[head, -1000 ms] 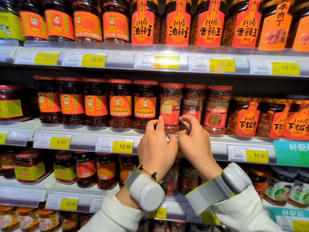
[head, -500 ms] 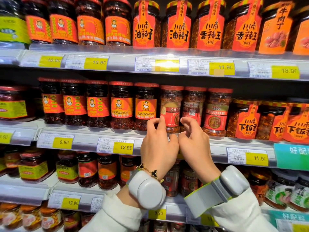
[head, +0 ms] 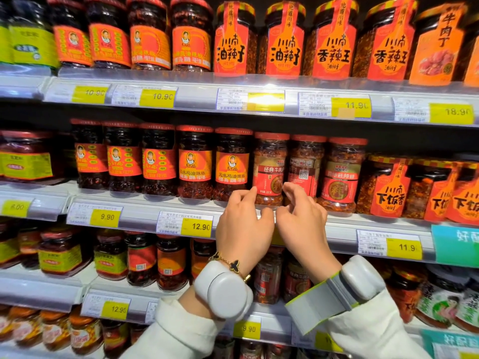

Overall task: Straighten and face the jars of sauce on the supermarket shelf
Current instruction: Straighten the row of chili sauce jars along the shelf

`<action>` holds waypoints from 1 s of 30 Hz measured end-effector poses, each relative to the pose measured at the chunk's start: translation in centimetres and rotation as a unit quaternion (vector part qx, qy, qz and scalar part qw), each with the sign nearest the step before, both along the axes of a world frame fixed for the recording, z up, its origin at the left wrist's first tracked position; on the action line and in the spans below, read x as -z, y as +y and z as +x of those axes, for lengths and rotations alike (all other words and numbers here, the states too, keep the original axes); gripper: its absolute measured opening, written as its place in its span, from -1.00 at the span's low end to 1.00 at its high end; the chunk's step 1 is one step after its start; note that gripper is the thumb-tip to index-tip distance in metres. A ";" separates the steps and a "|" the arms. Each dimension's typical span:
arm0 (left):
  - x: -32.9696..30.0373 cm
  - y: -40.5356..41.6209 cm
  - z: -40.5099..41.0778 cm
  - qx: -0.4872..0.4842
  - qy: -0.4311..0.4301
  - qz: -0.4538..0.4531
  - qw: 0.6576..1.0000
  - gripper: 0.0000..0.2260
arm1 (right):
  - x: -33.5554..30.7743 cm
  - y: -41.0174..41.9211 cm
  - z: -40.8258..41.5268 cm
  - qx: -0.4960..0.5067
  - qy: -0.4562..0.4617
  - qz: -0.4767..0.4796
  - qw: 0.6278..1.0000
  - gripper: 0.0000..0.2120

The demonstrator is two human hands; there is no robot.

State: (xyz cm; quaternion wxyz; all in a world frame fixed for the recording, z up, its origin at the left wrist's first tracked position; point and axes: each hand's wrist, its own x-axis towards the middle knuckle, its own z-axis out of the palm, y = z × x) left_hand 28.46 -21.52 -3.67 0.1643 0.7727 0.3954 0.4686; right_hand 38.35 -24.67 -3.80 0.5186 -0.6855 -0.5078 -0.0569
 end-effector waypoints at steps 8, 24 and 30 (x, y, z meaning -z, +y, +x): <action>-0.3 0.2 -0.2 -0.002 0.002 0.006 1.000 -0.58 | 0.3 -0.3 0.3 -0.026 0.034 0.054 0.998 -0.58; -0.2 -0.2 0.0 -0.019 0.011 0.012 1.000 -0.59 | 0.6 -0.4 1.1 -0.050 0.016 0.037 0.998 -0.56; -0.3 0.0 -0.2 -0.016 0.015 0.012 1.000 -0.58 | 0.5 -0.4 0.7 -0.039 0.009 0.034 0.999 -0.53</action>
